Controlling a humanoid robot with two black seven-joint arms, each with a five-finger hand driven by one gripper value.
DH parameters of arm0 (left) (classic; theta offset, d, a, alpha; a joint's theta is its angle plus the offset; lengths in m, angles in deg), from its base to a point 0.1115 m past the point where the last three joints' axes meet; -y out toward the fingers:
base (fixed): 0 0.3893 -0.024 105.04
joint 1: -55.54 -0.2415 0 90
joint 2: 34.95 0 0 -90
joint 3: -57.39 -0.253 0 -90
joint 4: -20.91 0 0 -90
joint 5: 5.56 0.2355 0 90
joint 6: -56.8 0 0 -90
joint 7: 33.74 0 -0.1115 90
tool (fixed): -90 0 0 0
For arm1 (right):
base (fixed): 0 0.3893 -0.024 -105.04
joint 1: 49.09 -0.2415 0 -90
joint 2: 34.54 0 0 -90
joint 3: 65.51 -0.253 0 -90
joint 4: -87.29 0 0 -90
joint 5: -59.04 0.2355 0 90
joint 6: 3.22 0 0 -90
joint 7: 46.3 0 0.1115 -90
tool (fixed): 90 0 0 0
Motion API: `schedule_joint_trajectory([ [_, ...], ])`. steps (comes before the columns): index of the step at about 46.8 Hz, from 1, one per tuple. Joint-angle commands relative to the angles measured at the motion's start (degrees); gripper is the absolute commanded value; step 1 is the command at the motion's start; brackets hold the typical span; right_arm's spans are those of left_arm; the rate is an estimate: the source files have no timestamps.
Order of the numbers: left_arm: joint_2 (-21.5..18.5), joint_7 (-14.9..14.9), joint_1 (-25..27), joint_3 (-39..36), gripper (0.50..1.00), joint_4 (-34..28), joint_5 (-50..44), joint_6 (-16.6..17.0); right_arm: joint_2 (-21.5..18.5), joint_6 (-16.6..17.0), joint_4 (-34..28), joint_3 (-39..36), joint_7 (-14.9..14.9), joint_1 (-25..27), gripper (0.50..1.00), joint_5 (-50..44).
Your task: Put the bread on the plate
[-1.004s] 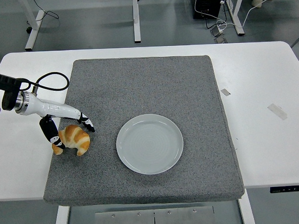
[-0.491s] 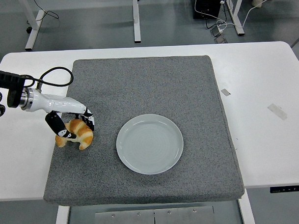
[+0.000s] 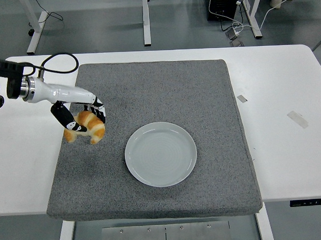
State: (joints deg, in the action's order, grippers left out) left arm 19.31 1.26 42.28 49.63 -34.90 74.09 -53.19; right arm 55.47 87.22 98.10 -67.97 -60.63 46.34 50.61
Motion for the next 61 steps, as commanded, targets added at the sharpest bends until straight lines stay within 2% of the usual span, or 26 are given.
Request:
schedule_joint_trajectory([
  [1,0.15,0.0,2.0,0.11,0.519,-0.09,-1.51,-0.57,0.0,0.0,0.0,0.0,0.0,0.02,1.0,0.0],
  [11,1.9,0.0,7.19,0.2,0.519,-0.18,-4.85,-2.42,0.0,0.0,0.09,0.09,0.0,-0.07,1.0,0.0],
  [22,6.3,0.0,11.93,0.11,0.519,-0.27,-6.7,-3.12,0.0,0.0,0.09,0.09,0.0,-0.07,1.0,0.0],
  [32,9.55,0.0,16.77,-0.24,0.519,-0.27,-8.37,-5.58,0.0,0.0,0.09,0.09,0.0,0.02,1.0,0.0],
  [44,13.77,0.0,16.69,-2.43,0.521,-0.18,-7.23,-5.5,0.0,0.0,0.17,0.09,0.0,-0.07,1.0,0.0],
  [61,19.22,0.0,15.9,-8.5,0.521,-0.09,-7.05,-2.51,0.0,0.0,0.79,0.09,0.0,-0.07,1.0,0.0],
])
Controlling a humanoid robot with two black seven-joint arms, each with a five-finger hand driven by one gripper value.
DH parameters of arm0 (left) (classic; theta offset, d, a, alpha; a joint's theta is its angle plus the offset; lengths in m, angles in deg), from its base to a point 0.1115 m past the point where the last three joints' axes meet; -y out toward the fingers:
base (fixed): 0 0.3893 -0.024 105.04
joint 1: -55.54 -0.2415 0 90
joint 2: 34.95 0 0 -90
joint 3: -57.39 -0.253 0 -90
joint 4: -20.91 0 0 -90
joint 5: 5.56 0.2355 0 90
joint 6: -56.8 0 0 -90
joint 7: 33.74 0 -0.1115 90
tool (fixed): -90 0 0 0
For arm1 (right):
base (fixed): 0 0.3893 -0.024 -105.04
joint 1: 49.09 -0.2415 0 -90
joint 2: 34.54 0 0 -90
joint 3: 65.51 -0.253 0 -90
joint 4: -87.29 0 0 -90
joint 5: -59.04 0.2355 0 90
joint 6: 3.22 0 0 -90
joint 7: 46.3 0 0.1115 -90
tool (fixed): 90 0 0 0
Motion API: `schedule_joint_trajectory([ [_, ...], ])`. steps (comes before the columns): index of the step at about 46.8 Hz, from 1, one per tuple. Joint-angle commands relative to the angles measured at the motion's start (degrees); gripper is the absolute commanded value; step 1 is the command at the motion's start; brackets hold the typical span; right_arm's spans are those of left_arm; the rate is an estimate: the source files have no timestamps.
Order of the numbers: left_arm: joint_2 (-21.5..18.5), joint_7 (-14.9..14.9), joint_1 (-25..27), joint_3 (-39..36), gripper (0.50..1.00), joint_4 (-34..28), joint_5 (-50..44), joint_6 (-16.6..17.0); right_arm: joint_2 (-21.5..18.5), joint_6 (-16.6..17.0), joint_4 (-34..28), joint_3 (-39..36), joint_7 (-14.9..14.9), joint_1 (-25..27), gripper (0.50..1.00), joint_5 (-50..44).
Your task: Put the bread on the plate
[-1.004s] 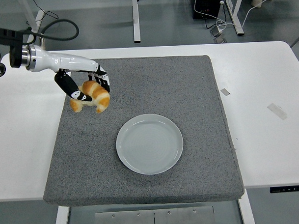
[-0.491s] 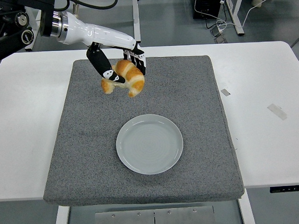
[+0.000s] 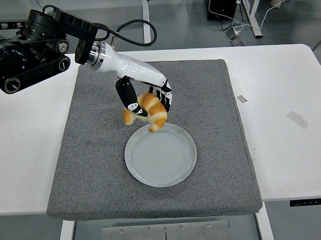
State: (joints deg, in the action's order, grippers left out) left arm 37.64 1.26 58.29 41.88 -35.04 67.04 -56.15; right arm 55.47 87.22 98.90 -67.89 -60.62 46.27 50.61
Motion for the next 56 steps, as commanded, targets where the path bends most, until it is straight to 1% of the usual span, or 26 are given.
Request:
schedule_joint_trajectory([
  [1,1.15,0.0,-0.11,-1.1,0.521,0.06,-0.01,0.53,0.0,0.0,-0.01,0.01,0.0,0.0,1.0,0.0],
  [9,3.43,0.0,-0.37,-2.34,0.521,0.23,-0.01,1.33,0.0,0.0,-0.01,0.09,0.0,0.0,1.0,0.0],
  [21,6.51,0.0,-2.66,-4.45,0.521,1.02,-0.01,3.08,0.0,0.0,-0.01,0.01,0.0,0.0,1.0,0.0],
  [29,7.56,0.0,-4.59,-5.32,0.522,1.99,0.08,3.61,0.0,0.0,-0.01,0.01,0.0,0.0,1.0,0.0],
  [40,8.71,0.0,-7.31,-6.73,0.522,4.36,0.08,5.37,0.0,0.0,-0.01,0.01,0.0,0.0,1.0,0.0],
  [51,8.88,0.0,-9.16,-6.73,0.525,5.77,0.17,5.9,0.0,0.0,-0.01,0.01,0.0,0.0,1.0,0.0],
  [56,10.11,0.0,-9.69,-6.73,0.528,6.91,0.35,6.34,0.0,0.0,-0.01,0.01,0.0,0.0,1.0,0.0],
])
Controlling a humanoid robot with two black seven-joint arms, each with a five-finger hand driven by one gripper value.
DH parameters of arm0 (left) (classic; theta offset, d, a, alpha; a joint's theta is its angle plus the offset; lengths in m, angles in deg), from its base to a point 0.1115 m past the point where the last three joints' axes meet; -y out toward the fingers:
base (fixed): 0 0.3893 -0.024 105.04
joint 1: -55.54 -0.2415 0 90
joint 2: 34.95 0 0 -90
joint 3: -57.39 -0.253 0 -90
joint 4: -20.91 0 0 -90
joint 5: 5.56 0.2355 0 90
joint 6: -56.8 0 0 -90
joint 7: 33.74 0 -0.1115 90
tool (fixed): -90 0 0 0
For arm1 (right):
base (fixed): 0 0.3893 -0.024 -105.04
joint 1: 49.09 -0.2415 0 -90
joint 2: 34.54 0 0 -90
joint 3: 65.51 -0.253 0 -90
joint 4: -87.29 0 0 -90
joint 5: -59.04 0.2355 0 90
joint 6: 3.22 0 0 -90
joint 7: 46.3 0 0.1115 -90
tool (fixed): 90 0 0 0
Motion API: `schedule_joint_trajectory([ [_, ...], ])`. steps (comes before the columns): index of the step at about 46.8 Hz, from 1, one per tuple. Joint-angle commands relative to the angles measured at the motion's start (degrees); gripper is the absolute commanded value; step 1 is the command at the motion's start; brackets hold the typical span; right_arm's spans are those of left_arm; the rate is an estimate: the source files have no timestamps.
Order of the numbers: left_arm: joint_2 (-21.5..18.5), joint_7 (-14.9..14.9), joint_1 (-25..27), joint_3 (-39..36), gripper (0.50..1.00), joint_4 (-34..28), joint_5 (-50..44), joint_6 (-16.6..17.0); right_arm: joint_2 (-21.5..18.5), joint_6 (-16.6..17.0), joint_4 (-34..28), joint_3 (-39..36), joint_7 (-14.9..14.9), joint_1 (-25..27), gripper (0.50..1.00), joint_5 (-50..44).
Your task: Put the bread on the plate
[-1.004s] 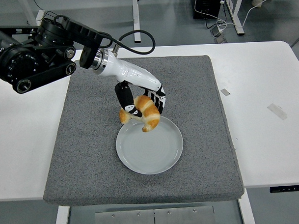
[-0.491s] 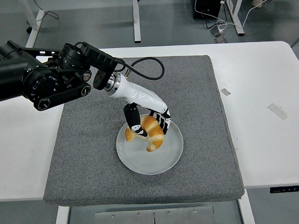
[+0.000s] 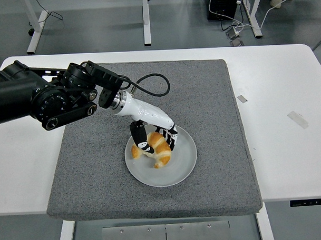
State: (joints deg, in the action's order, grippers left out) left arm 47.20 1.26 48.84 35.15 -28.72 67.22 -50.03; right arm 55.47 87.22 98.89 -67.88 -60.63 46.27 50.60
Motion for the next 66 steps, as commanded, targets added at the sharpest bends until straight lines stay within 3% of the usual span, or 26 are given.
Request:
schedule_joint_trajectory([
  [1,0.64,0.0,-0.24,0.01,0.53,0.67,0.34,0.22,0.0,-0.01,0.0,0.0,0.0,0.0,1.0,0.0],
  [9,0.73,0.0,-0.41,0.01,0.569,0.76,0.69,0.66,0.0,-0.01,0.0,0.0,0.0,0.0,1.0,0.0],
  [21,0.73,0.0,-0.94,0.18,0.787,0.76,0.61,2.59,0.0,-0.01,0.0,0.0,0.0,0.0,1.0,0.0],
  [33,0.64,0.0,-1.64,0.53,0.957,0.76,-0.01,3.73,0.0,-0.01,0.0,0.0,0.0,0.0,1.0,0.0],
  [46,0.2,0.0,-1.64,1.59,0.975,0.76,-1.94,4.0,0.0,-0.01,0.0,0.0,0.0,0.0,1.0,0.0],
  [57,-0.67,0.0,-0.59,2.9,0.986,0.76,-10.99,3.91,0.0,-0.01,-0.09,0.09,0.0,0.0,1.0,-0.09],
  [66,-4.28,0.0,-0.32,4.31,0.992,2.17,-21.61,3.73,0.0,-0.09,-0.44,0.17,0.0,0.18,1.0,0.0],
])
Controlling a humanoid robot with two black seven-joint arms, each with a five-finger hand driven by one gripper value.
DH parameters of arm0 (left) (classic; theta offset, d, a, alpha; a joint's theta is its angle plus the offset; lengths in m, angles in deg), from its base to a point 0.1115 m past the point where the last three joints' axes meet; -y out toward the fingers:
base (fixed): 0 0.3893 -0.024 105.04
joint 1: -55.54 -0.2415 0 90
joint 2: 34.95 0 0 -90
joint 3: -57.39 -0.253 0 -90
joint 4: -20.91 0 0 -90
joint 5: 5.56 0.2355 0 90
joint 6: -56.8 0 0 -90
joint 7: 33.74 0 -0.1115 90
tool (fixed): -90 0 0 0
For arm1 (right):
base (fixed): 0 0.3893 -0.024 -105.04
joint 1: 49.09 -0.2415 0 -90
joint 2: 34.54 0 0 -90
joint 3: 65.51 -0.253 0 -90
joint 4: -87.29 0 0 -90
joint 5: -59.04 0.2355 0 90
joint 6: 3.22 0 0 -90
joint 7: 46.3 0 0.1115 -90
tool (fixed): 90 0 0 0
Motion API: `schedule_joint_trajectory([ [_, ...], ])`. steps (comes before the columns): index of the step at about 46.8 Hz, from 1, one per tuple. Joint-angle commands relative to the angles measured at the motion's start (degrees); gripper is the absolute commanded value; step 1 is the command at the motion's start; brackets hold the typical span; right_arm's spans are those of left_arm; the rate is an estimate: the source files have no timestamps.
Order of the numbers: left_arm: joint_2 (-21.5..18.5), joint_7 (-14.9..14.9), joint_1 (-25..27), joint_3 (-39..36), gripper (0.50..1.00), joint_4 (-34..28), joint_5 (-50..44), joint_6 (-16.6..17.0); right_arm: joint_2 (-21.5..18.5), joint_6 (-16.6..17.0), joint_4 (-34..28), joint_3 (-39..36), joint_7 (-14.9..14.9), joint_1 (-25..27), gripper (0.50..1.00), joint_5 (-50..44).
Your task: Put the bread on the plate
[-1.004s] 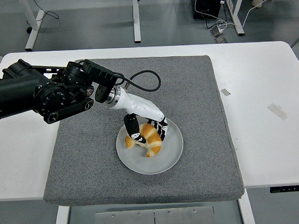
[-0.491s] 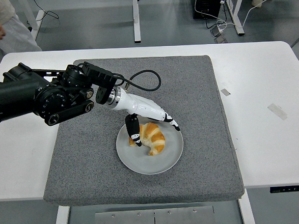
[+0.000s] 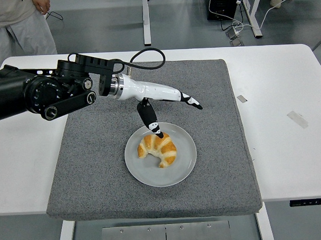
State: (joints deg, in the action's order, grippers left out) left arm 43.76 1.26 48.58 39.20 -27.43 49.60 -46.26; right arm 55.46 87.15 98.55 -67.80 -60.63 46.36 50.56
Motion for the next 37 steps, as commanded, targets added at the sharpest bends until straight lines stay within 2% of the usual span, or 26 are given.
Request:
schedule_joint_trajectory([
  [1,-1.27,0.0,-0.15,0.34,0.992,1.32,-5.66,-0.12,0.0,-0.02,-0.1,0.09,0.0,0.09,1.0,0.05],
  [10,-4.88,0.0,-1.47,0.43,0.995,6.24,-23.67,-0.47,0.0,-0.02,-0.1,0.0,0.0,0.18,1.0,-0.04],
  [20,-7.25,0.0,-6.56,2.88,0.996,10.19,-40.47,-0.47,0.0,-0.02,-0.28,0.09,0.0,0.18,1.0,-0.04],
  [26,-7.25,0.0,-12.18,11.49,0.996,12.39,-45.05,-0.3,0.0,-0.02,-0.28,0.09,0.0,0.27,1.0,-0.04],
  [37,-6.46,0.0,-24.84,33.37,0.996,13.1,-47.43,0.23,0.0,-0.02,-0.1,0.09,0.0,0.44,1.0,-0.04],
])
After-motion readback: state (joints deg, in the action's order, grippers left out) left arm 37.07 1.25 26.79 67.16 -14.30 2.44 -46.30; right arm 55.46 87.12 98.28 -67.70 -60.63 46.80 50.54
